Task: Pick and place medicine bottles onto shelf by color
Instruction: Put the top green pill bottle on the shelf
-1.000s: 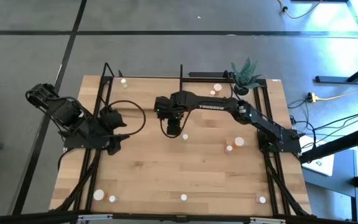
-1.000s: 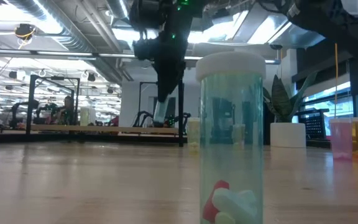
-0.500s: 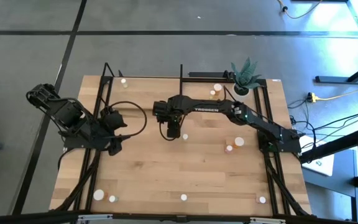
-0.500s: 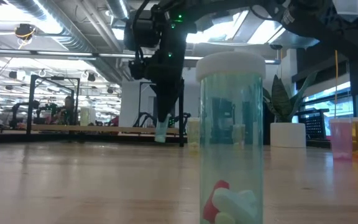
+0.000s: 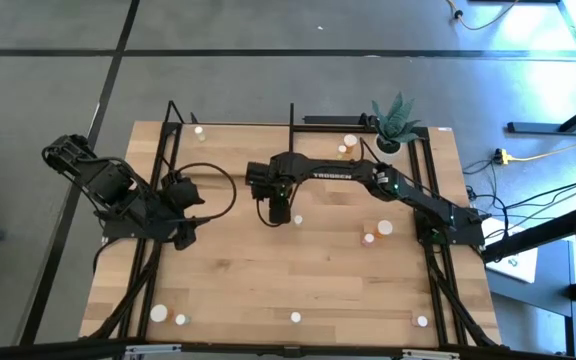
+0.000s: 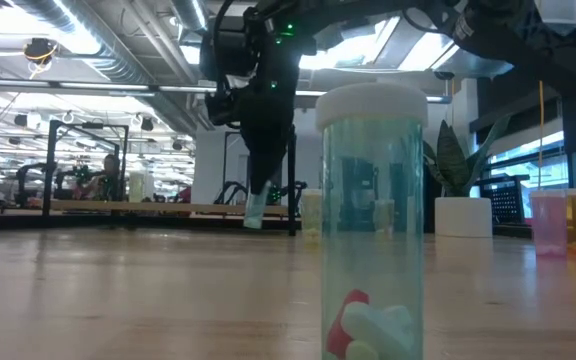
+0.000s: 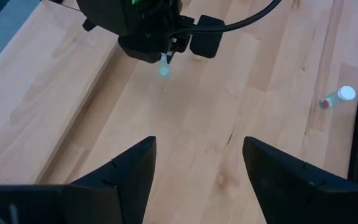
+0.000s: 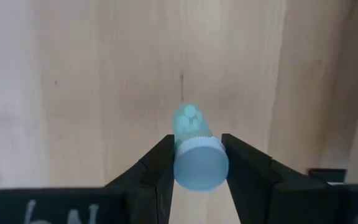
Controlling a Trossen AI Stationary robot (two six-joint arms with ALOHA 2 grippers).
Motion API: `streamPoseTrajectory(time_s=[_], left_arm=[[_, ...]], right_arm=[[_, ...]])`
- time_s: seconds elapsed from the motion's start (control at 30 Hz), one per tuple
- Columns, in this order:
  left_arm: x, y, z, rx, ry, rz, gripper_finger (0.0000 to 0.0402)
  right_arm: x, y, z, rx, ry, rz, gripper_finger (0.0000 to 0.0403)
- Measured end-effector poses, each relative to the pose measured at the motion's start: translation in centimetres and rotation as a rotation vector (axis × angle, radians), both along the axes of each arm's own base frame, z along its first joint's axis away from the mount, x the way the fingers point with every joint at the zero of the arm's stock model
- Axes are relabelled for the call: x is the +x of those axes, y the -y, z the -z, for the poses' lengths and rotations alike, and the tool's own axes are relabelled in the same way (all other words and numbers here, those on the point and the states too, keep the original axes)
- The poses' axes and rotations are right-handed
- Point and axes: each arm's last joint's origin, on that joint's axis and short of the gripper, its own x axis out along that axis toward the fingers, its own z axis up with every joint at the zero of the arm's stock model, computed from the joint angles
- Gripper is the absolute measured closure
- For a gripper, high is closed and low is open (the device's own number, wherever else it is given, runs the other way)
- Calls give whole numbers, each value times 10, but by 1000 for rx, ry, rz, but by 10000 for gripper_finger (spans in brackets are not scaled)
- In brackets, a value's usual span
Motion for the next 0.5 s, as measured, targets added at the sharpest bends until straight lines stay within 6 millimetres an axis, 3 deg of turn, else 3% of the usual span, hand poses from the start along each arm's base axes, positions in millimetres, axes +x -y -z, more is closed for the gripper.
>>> streamPoseTrajectory(time_s=[0.5], left_arm=[[0,0,0,0,-1,1,168]], right_arm=[[1,-13,0,-50,-3,-45,274]])
